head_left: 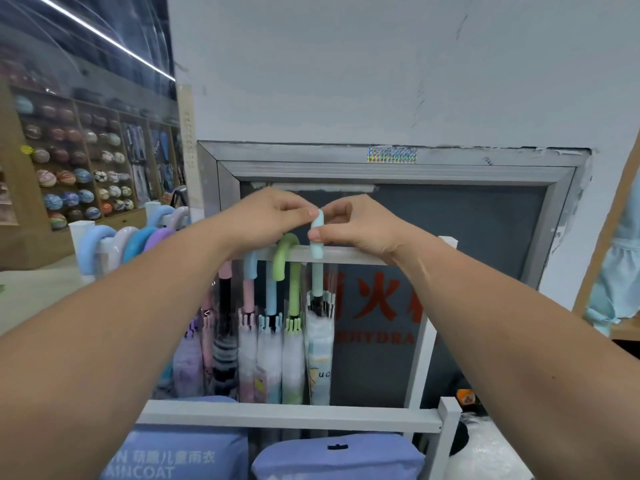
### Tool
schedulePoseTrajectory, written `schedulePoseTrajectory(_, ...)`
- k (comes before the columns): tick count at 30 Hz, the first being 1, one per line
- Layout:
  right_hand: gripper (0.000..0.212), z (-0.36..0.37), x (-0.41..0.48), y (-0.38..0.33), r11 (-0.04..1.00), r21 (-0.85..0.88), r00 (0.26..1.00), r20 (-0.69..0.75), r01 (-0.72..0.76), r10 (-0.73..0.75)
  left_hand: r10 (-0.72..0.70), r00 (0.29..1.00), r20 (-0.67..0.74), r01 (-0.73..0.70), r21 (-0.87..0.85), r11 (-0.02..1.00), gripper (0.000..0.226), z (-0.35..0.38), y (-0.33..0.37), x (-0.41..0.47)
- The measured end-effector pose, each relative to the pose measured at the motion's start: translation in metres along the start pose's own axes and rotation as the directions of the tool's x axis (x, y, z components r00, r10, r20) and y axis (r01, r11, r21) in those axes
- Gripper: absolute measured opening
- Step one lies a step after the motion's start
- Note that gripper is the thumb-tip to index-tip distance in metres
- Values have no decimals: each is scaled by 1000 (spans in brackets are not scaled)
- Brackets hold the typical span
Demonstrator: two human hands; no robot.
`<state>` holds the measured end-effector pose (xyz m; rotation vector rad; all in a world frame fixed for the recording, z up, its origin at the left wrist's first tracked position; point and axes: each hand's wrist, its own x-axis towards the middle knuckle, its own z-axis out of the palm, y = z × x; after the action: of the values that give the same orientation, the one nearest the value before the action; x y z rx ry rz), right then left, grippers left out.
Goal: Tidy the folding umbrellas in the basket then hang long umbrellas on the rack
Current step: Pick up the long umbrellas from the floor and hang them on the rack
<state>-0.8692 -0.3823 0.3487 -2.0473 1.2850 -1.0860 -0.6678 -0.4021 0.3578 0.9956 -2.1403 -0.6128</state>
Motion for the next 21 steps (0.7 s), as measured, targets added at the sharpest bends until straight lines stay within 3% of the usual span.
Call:
schedulePoseTrajectory(9,57,1,0,0,958,-288,983,171,-20,72,11,997,71,-27,234,972,22,8,-14,1)
schedulePoseTrajectory(14,49,-1,-2,-1,917,-398,974,196,-30,118,31,999,45,-43,318,947,24,14,-12,0)
schedulePoseTrajectory(19,78,4,-14,-2,793,-609,979,158,-6,129,39,999,29,-47,362,931,30,18,-10,-6)
schedulePoseTrajectory(21,80,6,-26,1,768,-641,987,129,11,94,43,998,-35,-26,382,924,35,23,-12,-12)
